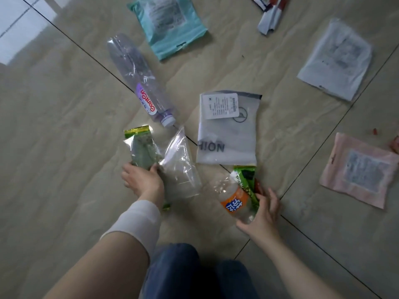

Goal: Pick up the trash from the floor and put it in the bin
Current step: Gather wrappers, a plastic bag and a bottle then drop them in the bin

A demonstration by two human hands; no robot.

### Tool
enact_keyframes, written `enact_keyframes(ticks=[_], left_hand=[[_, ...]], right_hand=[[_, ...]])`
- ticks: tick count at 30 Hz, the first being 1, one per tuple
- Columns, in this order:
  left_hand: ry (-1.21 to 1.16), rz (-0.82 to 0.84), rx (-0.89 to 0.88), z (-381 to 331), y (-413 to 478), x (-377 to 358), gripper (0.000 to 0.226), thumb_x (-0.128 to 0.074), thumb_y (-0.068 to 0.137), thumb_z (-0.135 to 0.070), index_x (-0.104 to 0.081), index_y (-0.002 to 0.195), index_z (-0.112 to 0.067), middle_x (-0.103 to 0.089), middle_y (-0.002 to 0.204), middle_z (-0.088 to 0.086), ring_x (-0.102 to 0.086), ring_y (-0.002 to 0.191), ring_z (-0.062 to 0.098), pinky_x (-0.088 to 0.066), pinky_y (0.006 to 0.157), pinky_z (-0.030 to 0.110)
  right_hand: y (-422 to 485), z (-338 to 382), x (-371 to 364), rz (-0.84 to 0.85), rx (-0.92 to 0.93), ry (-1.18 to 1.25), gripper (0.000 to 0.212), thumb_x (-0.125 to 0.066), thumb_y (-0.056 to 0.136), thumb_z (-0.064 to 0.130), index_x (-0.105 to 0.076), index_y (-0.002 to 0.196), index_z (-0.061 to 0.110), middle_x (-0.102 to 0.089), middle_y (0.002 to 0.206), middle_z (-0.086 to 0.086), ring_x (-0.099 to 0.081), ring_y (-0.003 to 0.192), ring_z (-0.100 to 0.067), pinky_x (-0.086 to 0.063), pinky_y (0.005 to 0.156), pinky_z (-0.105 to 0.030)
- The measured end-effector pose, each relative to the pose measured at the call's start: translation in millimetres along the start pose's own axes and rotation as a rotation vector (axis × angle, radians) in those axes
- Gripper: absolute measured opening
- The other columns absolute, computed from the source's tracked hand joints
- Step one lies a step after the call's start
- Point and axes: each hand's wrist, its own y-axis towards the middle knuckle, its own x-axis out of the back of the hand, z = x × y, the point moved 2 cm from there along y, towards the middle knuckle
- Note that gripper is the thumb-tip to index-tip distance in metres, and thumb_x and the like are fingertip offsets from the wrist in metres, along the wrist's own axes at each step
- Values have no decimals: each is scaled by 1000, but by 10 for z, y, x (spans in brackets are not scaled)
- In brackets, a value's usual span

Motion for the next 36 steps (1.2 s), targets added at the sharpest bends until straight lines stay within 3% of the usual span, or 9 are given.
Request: enact_keyframes(ticks=[4,11,18,22,24,26,28,32,36], left_hand=[[-96,58,21,44,-15,50,53,-70,79,-19,-37,119,-8,-56,123,21,-54,110,40,-43,94,45],[-80,276,99,194,-391,658,39,-68,81,-18,-57,116,-5,-64,116,21,-60,105,38,-48,95,46],[-174,445,226,-273,-1351,1747,34,-61,86,-10,-54,117,2,-60,100,19,-58,87,31,-48,78,41],[-147,574,138,-971,-1926,2193,26,-50,88,-5,-55,112,3,-60,93,20,-58,82,32,-49,73,40],[-160,614,60,-1341,-2191,2368,19,-48,88,-3,-57,103,3,-62,80,17,-61,66,30,-51,60,32],[-182,668,-7,-1659,-2385,2470,12,-48,86,1,-59,91,3,-61,70,14,-63,49,21,-52,45,25],[-194,714,-40,-1888,-2519,2530,8,-52,87,0,-60,87,1,-63,72,12,-64,51,20,-53,46,23],[-245,758,-55,-2170,-2641,2563,8,-58,86,-2,-60,93,0,-65,78,9,-62,65,23,-55,62,33],[-256,750,-82,-2441,-2624,2702,13,-62,85,-6,-60,97,-2,-66,83,9,-63,67,21,-54,68,35]], right_hand=[[-58,48,-80,-87,-27,-9,84,-88,49,13,-48,122,-2,-38,137,-18,-36,129,-34,-37,105,-52],[-448,179,336,143,-258,-67,91,-81,63,36,-31,135,10,-38,136,-14,-40,125,-29,-42,98,-40],[-1281,646,1533,268,-557,327,91,-79,70,36,-27,138,3,-40,134,-18,-43,124,-33,-42,101,-41],[-1657,911,2276,244,-611,579,80,-78,72,30,-35,133,2,-48,130,-19,-54,114,-34,-50,93,-40],[-1777,1003,2604,204,-607,668,69,-78,72,25,-44,125,-1,-54,125,-22,-59,107,-35,-55,85,-42],[-1829,1081,2865,171,-581,739,53,-77,74,23,-51,114,0,-59,116,-19,-64,92,-29,-55,66,-34],[-1865,1146,3063,164,-569,827,44,-75,77,23,-53,111,4,-62,108,-15,-62,79,-19,-47,54,-26],[-1785,1184,3320,214,-549,874,61,-72,78,35,-47,126,9,-60,120,-14,-59,106,-27,-49,84,-34],[-1706,1427,3558,248,-485,921,60,-69,78,41,-49,128,15,-61,118,-7,-57,109,-25,-45,83,-35]])
